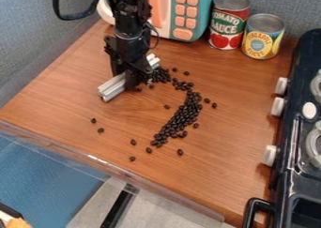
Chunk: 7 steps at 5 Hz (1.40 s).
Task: Sweep into pile
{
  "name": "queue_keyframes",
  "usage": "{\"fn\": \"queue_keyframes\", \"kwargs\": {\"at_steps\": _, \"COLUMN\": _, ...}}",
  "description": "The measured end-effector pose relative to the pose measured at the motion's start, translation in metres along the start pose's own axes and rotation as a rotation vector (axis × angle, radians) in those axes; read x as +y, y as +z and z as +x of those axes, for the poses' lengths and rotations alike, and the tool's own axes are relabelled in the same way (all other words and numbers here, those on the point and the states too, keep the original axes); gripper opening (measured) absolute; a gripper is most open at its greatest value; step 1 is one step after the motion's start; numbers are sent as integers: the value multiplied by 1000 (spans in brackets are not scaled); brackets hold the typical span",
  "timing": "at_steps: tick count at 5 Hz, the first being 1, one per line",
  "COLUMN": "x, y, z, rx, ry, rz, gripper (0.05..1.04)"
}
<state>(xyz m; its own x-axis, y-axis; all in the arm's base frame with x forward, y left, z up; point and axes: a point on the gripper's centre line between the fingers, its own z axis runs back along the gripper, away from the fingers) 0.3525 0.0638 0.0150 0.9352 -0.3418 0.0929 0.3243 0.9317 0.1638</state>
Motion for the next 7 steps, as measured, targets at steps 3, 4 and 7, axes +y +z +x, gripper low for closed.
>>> {"fn": "queue_keyframes", "kwargs": {"at_steps": 3, "x": -32, "y": 7, "z": -1, "rx": -31, "ry": -66, "rz": 7, "gripper": 384}}
{"fn": "queue_keyframes", "kwargs": {"at_steps": 4, "x": -44, "y": 8, "z": -2, "rx": -31, "ry": -84, "rz": 1, "gripper": 384}}
{"fn": "queue_keyframes", "kwargs": {"at_steps": 7, "x": -66, "y": 13, "z": -8, "rx": -27, "ry": -105, "rz": -29, "gripper": 383}}
